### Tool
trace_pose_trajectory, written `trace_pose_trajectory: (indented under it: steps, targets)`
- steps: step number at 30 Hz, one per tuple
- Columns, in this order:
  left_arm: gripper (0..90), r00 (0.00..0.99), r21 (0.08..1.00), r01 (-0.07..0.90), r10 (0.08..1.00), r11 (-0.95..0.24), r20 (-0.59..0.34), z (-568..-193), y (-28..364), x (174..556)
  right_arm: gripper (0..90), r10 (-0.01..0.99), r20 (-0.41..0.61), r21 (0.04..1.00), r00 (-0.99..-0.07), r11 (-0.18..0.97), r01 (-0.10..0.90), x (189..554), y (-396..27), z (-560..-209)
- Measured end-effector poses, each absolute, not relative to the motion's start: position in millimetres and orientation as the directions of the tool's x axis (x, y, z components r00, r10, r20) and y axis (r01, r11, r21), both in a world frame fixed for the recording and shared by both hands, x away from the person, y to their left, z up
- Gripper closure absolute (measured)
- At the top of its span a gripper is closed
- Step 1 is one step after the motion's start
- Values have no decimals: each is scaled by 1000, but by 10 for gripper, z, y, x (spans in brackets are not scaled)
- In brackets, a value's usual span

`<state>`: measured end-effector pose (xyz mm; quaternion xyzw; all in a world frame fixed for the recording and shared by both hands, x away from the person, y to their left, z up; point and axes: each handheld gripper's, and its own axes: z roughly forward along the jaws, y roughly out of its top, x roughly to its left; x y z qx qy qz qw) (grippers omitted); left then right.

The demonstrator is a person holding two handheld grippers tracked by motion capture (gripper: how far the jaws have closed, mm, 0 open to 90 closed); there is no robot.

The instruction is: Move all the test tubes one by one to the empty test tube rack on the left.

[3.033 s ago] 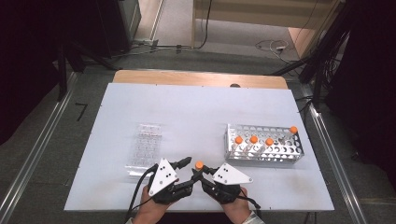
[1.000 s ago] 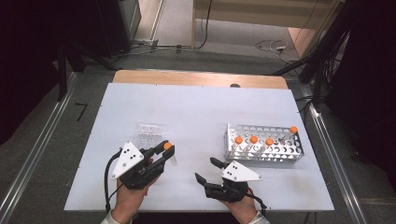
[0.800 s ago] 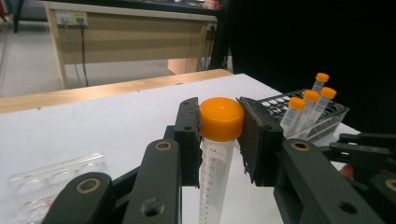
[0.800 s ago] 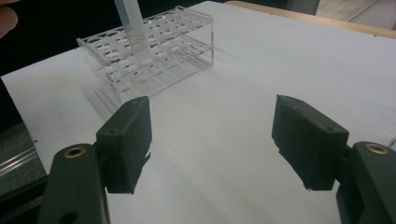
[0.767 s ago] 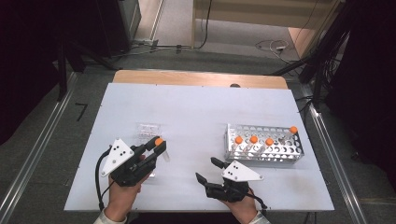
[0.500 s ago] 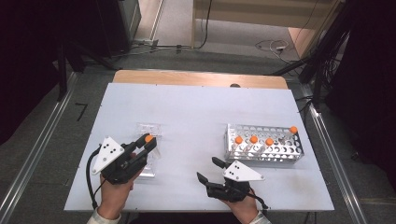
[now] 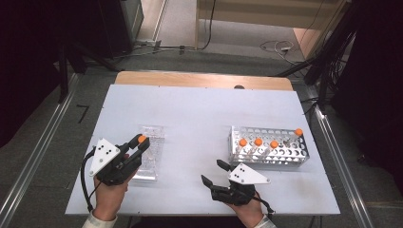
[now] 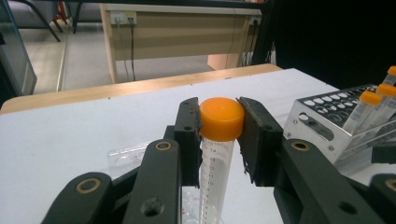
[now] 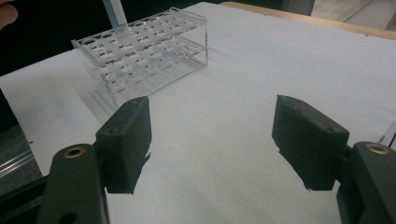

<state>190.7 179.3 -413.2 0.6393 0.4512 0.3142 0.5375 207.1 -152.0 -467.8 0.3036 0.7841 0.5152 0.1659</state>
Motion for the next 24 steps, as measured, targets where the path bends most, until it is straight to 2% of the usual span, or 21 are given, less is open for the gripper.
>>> trace_pose_trajectory:
  steps: [19, 24]
  targets:
    - [695, 401, 947, 301, 916, -110, -21, -4434, 1708, 1894, 267, 650, 55, 909, -758, 281, 307, 2066, -1543, -4670]
    - [694, 398, 949, 292, 917, -117, -9, -4445, 1688, 1877, 267, 651, 57, 911, -757, 277, 307, 2066, -1549, -4666]
